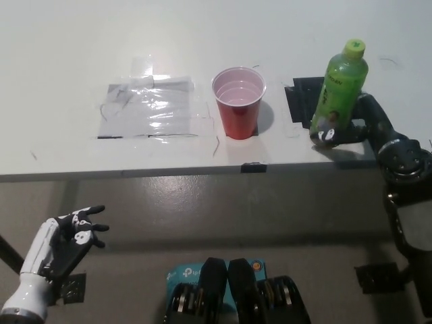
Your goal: The robot uses its right hand to pick up a bottle kept in the middle of the desk and tilt it into a cup kept next to it to pour water out
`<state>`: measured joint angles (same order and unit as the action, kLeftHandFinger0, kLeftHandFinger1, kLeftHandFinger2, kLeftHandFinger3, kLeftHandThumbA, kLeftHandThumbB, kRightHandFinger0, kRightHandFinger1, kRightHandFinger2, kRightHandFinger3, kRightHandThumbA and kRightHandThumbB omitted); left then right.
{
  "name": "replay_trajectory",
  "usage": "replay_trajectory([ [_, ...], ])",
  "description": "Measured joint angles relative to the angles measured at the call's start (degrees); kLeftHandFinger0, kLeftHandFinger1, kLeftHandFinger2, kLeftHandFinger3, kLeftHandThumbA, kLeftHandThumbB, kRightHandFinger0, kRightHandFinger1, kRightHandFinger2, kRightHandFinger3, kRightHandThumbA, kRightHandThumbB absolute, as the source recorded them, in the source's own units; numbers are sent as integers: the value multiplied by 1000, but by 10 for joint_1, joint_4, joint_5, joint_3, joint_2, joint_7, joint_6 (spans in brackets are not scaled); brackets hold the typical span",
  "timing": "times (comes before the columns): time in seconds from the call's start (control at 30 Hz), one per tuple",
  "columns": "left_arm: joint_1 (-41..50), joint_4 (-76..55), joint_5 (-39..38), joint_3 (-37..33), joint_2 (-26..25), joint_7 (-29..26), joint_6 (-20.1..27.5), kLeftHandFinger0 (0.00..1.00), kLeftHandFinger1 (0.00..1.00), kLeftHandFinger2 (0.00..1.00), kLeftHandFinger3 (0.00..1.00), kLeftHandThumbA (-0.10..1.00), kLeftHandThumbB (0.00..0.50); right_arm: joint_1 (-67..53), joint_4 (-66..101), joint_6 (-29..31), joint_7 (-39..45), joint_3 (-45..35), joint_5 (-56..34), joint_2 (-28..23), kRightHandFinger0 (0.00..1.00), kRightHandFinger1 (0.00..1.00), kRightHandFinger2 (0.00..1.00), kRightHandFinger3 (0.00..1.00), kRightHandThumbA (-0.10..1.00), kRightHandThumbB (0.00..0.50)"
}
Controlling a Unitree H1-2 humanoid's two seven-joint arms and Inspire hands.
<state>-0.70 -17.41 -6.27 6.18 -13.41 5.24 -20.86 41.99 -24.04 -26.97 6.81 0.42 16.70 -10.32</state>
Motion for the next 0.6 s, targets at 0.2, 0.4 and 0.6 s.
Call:
replay_trajectory([
  [0.2, 0, 1, 1, -11, -9, 12, 12, 470, 581, 745, 806, 959, 190, 9, -2, 0, -19, -10, -1, 17, 1000, 1000, 1000, 1000, 980, 500],
  [0.4, 0, 9, 4, -27, -22, 23, 27, 473, 599, 751, 788, 965, 226, 21, -12, -1, -33, -27, -8, 35, 1000, 1000, 1000, 1000, 985, 500],
  [0.6, 0, 24, 10, -47, -30, 38, 41, 469, 585, 737, 754, 973, 243, 33, -36, -1, -81, -60, -8, 59, 627, 752, 1000, 1000, 878, 196],
])
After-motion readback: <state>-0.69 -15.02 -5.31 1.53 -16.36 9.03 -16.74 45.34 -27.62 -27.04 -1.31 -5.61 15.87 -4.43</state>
